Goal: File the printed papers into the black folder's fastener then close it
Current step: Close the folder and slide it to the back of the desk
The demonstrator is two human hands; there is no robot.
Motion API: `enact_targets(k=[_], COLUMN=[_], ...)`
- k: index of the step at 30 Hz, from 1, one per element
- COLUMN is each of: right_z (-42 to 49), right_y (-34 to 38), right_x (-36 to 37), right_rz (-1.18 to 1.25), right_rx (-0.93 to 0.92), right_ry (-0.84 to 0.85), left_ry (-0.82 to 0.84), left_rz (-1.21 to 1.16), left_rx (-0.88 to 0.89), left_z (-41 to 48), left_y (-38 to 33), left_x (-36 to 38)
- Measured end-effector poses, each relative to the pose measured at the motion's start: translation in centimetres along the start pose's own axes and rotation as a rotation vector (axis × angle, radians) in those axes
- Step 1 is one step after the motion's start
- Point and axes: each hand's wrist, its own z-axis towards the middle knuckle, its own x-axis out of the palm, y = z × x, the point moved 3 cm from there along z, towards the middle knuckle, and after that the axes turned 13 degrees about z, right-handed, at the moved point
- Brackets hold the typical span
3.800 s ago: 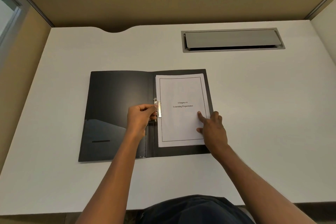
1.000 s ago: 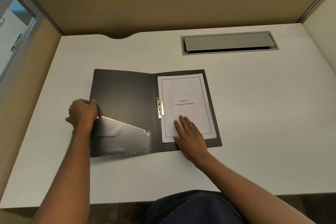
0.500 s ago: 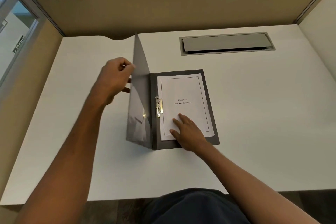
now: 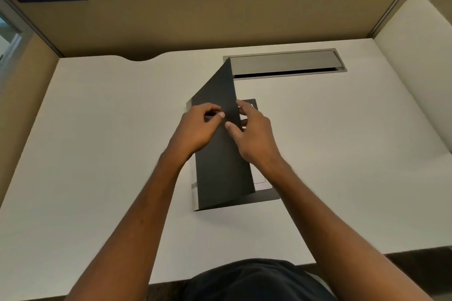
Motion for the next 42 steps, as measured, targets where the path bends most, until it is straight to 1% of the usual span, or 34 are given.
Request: enact_targets(k=[3, 5, 8, 11, 13, 15, 17, 21, 23, 24, 26, 28, 31, 37, 39, 42], right_z=[0.4, 0.7, 1.3, 1.6, 1.4, 1.2, 1.0, 0.2, -0.1, -0.2, -0.3, -0.3, -0.2, -0.1, -0.1, -0.2], right_y=[-2.5, -4.4, -7.5, -10.5, -12.0, -13.3, -14.2, -15.4, -15.8, -16.0, -16.2, -16.3, -16.4, -16.4, -16.4, -16.4], right_x=[-1.5, -2.5, -3.5, -3.5, -3.1, -2.6, -1.9, -0.8, -0.5, -0.4, -0.3, -0.2, -0.1, 0.0, 0.0, -0.1], right_rz=[-0.023, -0.072, -0.163, -0.223, -0.261, -0.348, -0.494, -0.706, -0.775, -0.802, -0.846, -0.88, -0.9, -0.903, -0.903, -0.891], right_rx=[0.023, 0.061, 0.128, 0.197, 0.22, 0.22, 0.205, 0.159, 0.145, 0.139, 0.124, 0.118, 0.122, 0.125, 0.127, 0.129], right_ry=[-0.065, -0.087, -0.064, -0.033, -0.019, 0.012, 0.055, 0.098, 0.107, 0.101, 0.088, 0.089, 0.095, 0.099, 0.103, 0.113], left_ry=[0.036, 0.092, 0.165, 0.159, 0.169, 0.185, 0.19, 0.214, 0.169, 0.113, -0.023, -0.089, -0.078, -0.119, -0.138, -0.172], left_rz=[0.086, 0.148, 0.244, 0.409, 0.482, 0.522, 0.567, 0.635, 0.61, 0.591, 0.549, 0.49, 0.393, 0.305, 0.219, 0.009], left_rx=[-0.001, -0.019, -0.015, 0.043, 0.041, 0.016, 0.002, 0.004, -0.025, -0.066, -0.206, -0.356, -0.468, -0.53, -0.579, -0.7], left_z=[-0.4, -0.5, -0.9, -1.0, -1.0, -1.0, -1.0, -1.0, -1.2, -1.4, -1.9, -2.4, -2.7, -2.3, -1.8, -1.3], left_y=[2.2, 3.8, 5.5, 6.2, 6.5, 6.6, 6.7, 6.8, 6.9, 7.1, 7.7, 8.7, 9.7, 9.8, 9.8, 10.5], left_x=[2.1, 4.0, 7.2, 10.1, 11.6, 12.8, 13.7, 14.4, 14.2, 13.8, 12.8, 11.8, 11.1, 11.1, 11.0, 10.7])
